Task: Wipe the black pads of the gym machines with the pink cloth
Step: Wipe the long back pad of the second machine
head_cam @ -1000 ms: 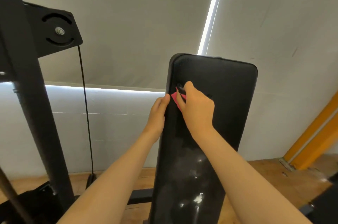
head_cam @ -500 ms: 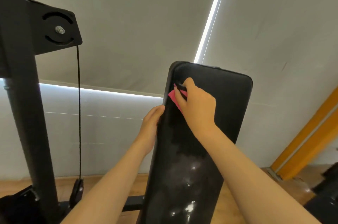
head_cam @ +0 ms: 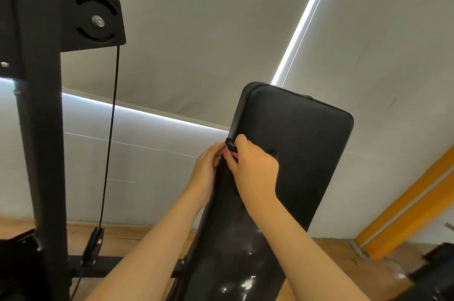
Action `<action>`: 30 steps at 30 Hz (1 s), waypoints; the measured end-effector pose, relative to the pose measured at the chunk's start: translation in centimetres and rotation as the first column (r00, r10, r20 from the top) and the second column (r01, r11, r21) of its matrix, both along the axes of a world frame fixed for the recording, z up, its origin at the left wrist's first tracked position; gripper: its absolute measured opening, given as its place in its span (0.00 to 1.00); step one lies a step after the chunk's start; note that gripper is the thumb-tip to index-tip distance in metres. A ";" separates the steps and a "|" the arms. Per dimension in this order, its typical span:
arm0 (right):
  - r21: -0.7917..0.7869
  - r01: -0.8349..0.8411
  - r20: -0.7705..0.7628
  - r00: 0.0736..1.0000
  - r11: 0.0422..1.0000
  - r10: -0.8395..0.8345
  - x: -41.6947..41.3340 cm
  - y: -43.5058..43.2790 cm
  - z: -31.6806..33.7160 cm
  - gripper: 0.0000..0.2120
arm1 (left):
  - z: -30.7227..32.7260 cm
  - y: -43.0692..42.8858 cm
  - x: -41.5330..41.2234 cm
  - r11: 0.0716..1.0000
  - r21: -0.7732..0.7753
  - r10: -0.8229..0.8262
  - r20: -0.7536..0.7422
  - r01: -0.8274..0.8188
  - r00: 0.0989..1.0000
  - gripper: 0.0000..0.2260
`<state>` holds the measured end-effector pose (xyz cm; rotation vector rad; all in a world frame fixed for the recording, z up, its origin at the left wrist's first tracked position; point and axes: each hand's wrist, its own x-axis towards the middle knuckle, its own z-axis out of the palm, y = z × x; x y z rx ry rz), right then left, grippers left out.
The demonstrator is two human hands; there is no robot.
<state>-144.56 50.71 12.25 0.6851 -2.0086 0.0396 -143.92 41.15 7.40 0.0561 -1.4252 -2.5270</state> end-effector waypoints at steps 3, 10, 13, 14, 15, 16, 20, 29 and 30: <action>0.001 -0.032 0.039 0.999 0.999 0.032 0.6 0.7 -2.6 0.16 | 0.0 0.1 0.1 1.000 -0.015 0.019 0.022 -0.018 1.000 0.17; -0.061 -0.053 0.149 0.987 0.997 0.062 1.2 1.4 -5.1 0.16 | 0.5 0.6 0.6 0.996 -0.062 0.068 0.018 -0.067 0.998 0.12; -0.097 -0.056 0.163 0.984 0.994 0.072 1.3 1.2 -5.1 0.15 | 0.4 0.9 0.5 0.991 -0.091 0.096 0.021 -0.094 0.995 0.13; -0.104 -0.057 0.163 0.984 0.993 0.073 1.4 1.2 -5.1 0.15 | 0.3 1.0 0.5 0.990 -0.095 0.105 0.024 -0.102 0.994 0.14; -0.106 -0.057 0.163 0.984 0.993 0.074 1.4 1.2 -5.0 0.15 | 0.3 1.1 0.5 0.989 -0.098 0.111 0.022 -0.108 0.994 0.15; -0.103 -0.056 0.163 0.984 0.993 0.072 1.4 1.2 -4.9 0.15 | 0.2 1.2 0.4 0.988 -0.102 0.116 0.019 -0.114 0.993 0.15; -0.105 -0.044 0.227 0.972 0.994 0.067 1.6 1.3 -4.7 0.15 | 0.2 1.5 0.8 0.980 -0.141 0.141 0.008 -0.139 0.990 0.16; -0.015 -0.020 0.481 0.876 1.000 0.025 2.5 1.9 -3.3 0.13 | 0.1 2.1 3.9 0.947 -0.229 0.234 0.005 -0.227 0.972 0.13; -0.012 -0.014 0.514 0.858 1.000 0.018 2.6 1.9 -3.0 0.14 | -0.1 2.1 4.4 0.939 -0.236 0.263 0.019 -0.252 0.965 0.11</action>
